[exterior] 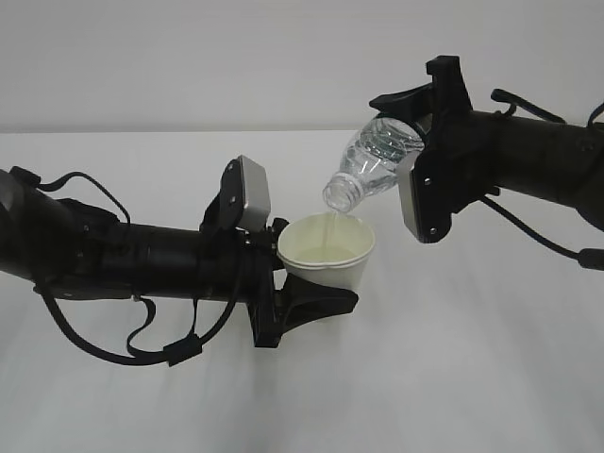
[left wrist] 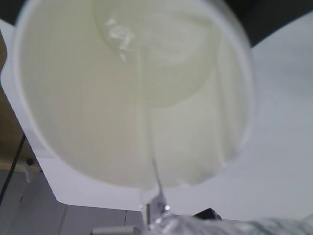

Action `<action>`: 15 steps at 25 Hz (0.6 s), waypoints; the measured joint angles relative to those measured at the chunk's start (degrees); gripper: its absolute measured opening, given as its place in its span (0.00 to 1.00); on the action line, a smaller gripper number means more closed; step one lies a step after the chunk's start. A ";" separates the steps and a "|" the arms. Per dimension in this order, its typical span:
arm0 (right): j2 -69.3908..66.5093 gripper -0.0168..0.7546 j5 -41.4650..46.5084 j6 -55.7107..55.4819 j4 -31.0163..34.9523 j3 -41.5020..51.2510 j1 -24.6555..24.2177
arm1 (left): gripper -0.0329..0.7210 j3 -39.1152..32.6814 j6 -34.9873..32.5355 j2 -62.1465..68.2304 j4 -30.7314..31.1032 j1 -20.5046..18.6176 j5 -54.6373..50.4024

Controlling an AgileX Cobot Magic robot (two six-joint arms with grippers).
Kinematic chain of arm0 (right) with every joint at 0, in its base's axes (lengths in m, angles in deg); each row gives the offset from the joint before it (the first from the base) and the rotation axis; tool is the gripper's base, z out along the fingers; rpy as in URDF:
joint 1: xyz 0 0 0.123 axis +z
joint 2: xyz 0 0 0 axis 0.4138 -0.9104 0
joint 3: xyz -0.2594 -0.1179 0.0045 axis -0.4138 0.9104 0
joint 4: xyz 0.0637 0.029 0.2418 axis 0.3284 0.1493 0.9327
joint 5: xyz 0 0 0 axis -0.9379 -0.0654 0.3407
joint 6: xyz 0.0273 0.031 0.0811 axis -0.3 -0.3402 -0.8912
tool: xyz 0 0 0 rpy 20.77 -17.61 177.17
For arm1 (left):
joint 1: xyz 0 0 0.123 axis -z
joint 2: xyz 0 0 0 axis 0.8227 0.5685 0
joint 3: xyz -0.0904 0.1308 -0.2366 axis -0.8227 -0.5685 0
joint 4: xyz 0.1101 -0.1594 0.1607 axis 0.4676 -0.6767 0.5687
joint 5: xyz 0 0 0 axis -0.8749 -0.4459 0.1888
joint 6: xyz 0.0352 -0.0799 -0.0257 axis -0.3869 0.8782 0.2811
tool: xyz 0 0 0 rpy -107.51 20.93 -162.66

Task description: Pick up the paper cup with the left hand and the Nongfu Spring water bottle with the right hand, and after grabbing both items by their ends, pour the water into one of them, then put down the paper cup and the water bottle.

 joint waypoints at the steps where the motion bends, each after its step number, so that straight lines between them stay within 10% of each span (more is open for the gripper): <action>1: 0.00 0.63 0.00 0.00 0.00 0.00 0.00 | 0.66 0.00 0.00 0.00 0.00 0.00 0.00; 15: 0.00 0.63 -0.41 0.43 0.00 0.00 0.00 | 0.65 0.00 0.00 0.00 0.00 0.00 0.00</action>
